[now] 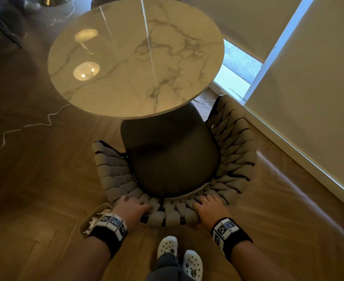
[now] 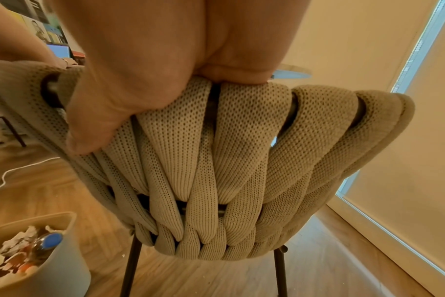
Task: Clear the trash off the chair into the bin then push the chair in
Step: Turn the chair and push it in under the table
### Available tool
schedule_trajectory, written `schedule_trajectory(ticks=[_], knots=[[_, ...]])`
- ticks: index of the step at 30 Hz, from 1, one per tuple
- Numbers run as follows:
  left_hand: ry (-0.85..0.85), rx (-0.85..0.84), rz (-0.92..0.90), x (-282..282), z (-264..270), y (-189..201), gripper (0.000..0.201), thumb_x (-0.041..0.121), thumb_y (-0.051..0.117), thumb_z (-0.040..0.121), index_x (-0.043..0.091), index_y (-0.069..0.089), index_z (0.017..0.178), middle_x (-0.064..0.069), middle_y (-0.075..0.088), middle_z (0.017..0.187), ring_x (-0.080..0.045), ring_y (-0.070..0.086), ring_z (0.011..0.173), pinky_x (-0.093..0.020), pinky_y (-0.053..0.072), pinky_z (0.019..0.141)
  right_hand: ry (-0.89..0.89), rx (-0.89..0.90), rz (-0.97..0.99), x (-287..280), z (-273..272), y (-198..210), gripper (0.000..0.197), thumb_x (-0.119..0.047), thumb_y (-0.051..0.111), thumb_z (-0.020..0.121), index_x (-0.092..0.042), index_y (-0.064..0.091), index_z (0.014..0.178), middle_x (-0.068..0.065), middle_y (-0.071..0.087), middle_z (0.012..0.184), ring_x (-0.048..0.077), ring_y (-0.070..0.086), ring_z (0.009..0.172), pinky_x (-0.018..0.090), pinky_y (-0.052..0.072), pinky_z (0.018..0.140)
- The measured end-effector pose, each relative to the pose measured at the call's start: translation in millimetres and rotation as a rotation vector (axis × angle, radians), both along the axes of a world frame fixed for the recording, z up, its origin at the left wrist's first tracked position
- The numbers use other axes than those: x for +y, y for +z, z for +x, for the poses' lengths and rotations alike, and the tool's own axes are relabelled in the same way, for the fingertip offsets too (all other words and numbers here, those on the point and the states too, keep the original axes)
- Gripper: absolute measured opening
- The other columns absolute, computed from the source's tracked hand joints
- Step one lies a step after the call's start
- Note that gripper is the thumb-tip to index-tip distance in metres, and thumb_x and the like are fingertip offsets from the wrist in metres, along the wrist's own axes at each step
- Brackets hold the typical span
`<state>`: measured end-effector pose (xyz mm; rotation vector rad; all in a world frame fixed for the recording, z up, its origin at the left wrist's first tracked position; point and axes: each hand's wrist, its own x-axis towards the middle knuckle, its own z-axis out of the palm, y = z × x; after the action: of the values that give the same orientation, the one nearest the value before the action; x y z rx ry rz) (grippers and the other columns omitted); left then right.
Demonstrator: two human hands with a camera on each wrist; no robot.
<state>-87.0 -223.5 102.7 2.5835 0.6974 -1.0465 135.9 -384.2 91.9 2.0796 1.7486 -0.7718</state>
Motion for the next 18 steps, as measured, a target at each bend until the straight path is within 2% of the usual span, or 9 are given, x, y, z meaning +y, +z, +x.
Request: schedule_trajectory(ticks=[3, 6, 9, 10, 12, 15, 18], knots=[[0.049, -0.119, -0.069, -27, 24, -4, 0.065, 0.047, 0.057, 0.094, 0.040, 0.029, 0.152, 0.003, 0.044, 0.153, -0.022, 0.041, 0.139, -0.045, 0.026, 0.117, -0.010, 0.033, 0.027, 12, 4, -1, 0.061, -0.052, 0.059, 0.082, -0.024, 0.042, 0.134, 0.009, 0.044, 0.140, 0.029, 0.038, 0.128, 0.044, 0.023, 0.110], [0.073, -0.131, -0.047, -29, 33, -11, 0.058, 0.039, 0.055, 0.098, 0.040, 0.032, 0.151, 0.001, 0.050, 0.148, -0.023, 0.049, 0.133, -0.046, 0.032, 0.115, 0.017, 0.033, 0.074, 8, 21, -1, 0.061, -0.050, 0.057, 0.082, -0.027, 0.040, 0.136, 0.006, 0.042, 0.141, 0.029, 0.035, 0.130, 0.046, 0.019, 0.113], [0.042, -0.115, -0.044, -27, 30, -14, 0.056, 0.040, 0.051, 0.099, 0.039, 0.030, 0.152, 0.000, 0.053, 0.144, -0.023, 0.054, 0.127, -0.046, 0.035, 0.113, -0.021, -0.052, 0.124, -10, 56, -4, 0.058, -0.047, 0.055, 0.084, -0.031, 0.039, 0.137, 0.006, 0.043, 0.142, 0.030, 0.033, 0.134, 0.048, 0.010, 0.116], [0.034, -0.119, -0.045, -27, 29, -15, 0.056, 0.042, 0.050, 0.100, 0.039, 0.030, 0.152, 0.000, 0.054, 0.143, -0.023, 0.054, 0.126, -0.045, 0.035, 0.112, -0.026, -0.058, 0.118, -11, 66, -5, 0.058, -0.046, 0.057, 0.084, -0.030, 0.041, 0.137, 0.007, 0.045, 0.141, 0.031, 0.036, 0.133, 0.047, 0.011, 0.115], [0.027, -0.133, -0.041, -25, 31, -17, 0.055, 0.043, 0.049, 0.100, 0.040, 0.030, 0.151, 0.000, 0.055, 0.142, -0.023, 0.055, 0.125, -0.045, 0.035, 0.112, 0.005, -0.068, 0.090, -6, 75, -6, 0.054, -0.041, 0.061, 0.083, -0.025, 0.048, 0.133, 0.010, 0.050, 0.135, 0.034, 0.043, 0.126, 0.048, 0.021, 0.112], [0.022, -0.130, -0.042, -19, 32, -20, 0.056, 0.043, 0.048, 0.100, 0.039, 0.030, 0.152, 0.000, 0.054, 0.144, -0.023, 0.056, 0.126, -0.045, 0.034, 0.112, 0.041, -0.084, 0.082, 7, 75, -4, 0.040, -0.031, 0.069, 0.077, -0.025, 0.062, 0.116, 0.011, 0.064, 0.117, 0.034, 0.058, 0.106, 0.049, 0.041, 0.098], [0.011, -0.125, -0.044, -17, 33, -22, 0.057, 0.043, 0.048, 0.099, 0.038, 0.029, 0.153, -0.001, 0.053, 0.146, -0.023, 0.055, 0.127, -0.047, 0.034, 0.113, 0.049, -0.107, 0.100, 7, 76, -5, 0.038, -0.030, 0.075, 0.070, -0.027, 0.065, 0.107, 0.008, 0.067, 0.108, 0.030, 0.061, 0.097, 0.048, 0.047, 0.091]])
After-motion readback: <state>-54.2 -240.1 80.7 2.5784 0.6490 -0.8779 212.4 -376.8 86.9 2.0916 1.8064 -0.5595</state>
